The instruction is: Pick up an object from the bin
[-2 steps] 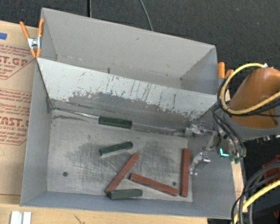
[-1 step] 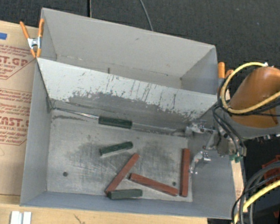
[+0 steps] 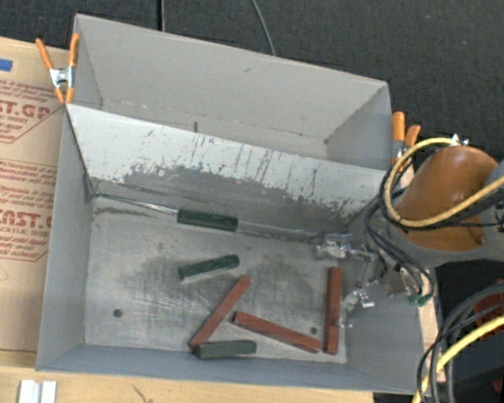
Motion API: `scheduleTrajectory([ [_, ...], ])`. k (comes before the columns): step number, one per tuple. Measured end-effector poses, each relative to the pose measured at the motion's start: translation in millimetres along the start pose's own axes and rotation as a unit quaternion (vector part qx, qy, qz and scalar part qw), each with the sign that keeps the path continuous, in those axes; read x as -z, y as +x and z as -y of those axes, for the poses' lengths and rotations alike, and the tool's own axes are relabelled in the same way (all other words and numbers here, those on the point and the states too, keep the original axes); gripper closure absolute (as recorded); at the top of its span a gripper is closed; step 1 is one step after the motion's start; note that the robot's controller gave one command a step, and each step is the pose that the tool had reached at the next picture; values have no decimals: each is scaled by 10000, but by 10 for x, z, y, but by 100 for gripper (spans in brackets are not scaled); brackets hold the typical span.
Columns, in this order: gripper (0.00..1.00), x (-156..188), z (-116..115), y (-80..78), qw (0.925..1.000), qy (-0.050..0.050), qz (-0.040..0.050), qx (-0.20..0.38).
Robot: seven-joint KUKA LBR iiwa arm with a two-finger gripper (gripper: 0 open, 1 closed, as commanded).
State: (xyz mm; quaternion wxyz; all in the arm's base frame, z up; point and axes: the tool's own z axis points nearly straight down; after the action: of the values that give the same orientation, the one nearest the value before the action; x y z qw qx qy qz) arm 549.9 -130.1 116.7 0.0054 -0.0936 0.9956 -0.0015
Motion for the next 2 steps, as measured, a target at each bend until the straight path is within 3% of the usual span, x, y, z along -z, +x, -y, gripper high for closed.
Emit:
scheduleTrajectory([
  [1, 0, -309, -82, 89, 9988, 4, -22, 484],
  [2, 100, -398, 196, 40, 9796, -54, -31, 2010],
])
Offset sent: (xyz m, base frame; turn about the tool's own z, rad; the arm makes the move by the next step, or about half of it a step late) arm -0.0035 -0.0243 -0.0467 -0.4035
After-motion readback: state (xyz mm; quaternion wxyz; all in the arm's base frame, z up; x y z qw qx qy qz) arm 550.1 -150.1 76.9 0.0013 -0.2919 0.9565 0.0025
